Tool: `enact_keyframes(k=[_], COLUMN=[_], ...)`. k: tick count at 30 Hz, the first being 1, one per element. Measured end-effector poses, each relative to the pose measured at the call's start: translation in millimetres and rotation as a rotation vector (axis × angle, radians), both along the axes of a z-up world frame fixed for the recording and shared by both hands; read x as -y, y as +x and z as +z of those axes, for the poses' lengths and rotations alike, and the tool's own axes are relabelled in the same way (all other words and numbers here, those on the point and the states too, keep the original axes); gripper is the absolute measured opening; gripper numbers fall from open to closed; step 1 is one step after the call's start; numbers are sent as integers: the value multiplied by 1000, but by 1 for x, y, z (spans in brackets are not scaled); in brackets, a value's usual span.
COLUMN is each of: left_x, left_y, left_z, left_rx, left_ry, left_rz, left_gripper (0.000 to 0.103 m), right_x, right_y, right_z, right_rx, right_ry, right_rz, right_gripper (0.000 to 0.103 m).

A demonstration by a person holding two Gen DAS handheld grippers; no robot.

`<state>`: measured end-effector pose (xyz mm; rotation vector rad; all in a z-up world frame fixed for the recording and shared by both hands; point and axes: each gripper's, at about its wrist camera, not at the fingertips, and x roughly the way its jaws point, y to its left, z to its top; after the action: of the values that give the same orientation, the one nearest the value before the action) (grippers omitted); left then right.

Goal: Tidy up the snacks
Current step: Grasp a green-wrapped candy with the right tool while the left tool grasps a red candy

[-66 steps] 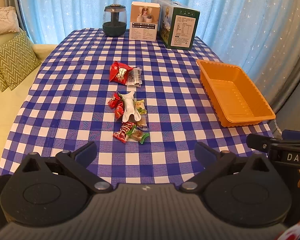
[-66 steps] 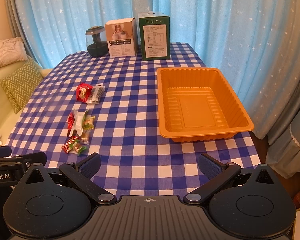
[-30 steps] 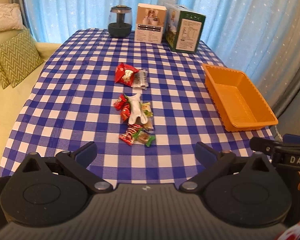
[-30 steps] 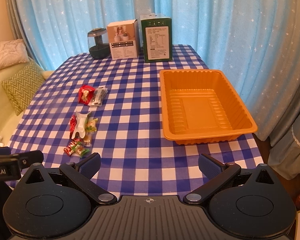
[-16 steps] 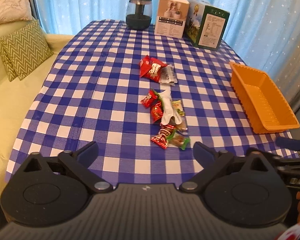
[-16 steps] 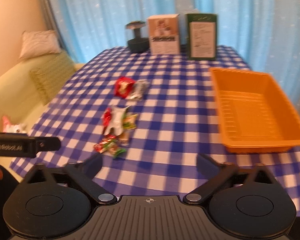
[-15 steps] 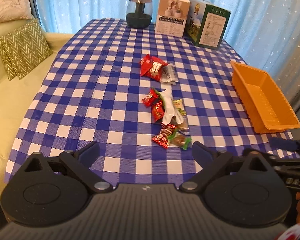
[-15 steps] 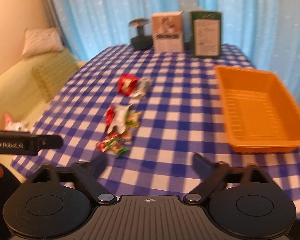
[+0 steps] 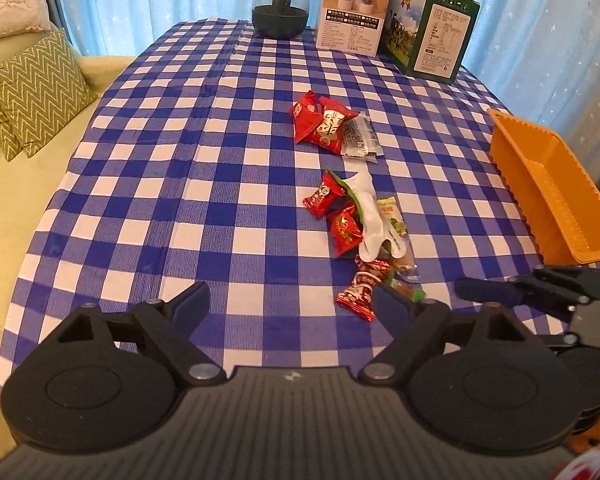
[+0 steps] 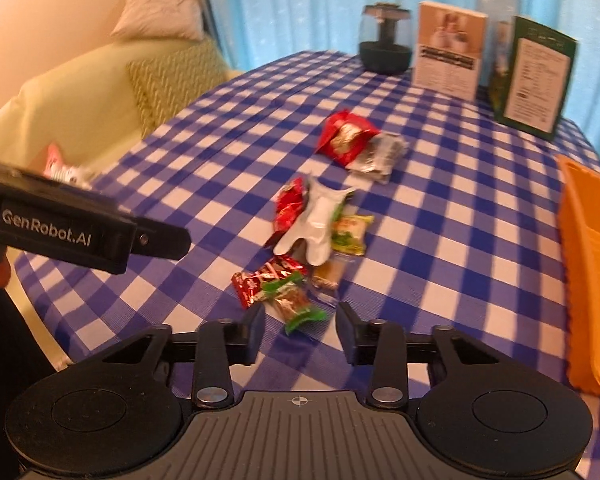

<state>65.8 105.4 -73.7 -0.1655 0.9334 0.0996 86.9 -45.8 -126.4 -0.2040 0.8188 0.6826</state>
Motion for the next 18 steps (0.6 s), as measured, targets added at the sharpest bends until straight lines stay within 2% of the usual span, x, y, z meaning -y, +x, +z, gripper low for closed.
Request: enact_keyframes(k=[8,10,15,18], left_x=[-6,-5,-1,8], left_y=[7,7,11,15], left_z=[-11,-13,-18,-20], left_rx=[-18,-22,-34,-38], left_ry=[-5,5,-10,-5], left_rz=[-9,-18,-41,-83], left_gripper=[84,84,84,79], right_x=[-26,-28,-22,-7], right_y=[14,16,19,13], right_z=[-22,-25,-24,-16], right_rx=[32,33,15,15], right_ry=[-89,-108,-99,-78], right_rz=[82,86,70,23], right_gripper=[35,26,23,23])
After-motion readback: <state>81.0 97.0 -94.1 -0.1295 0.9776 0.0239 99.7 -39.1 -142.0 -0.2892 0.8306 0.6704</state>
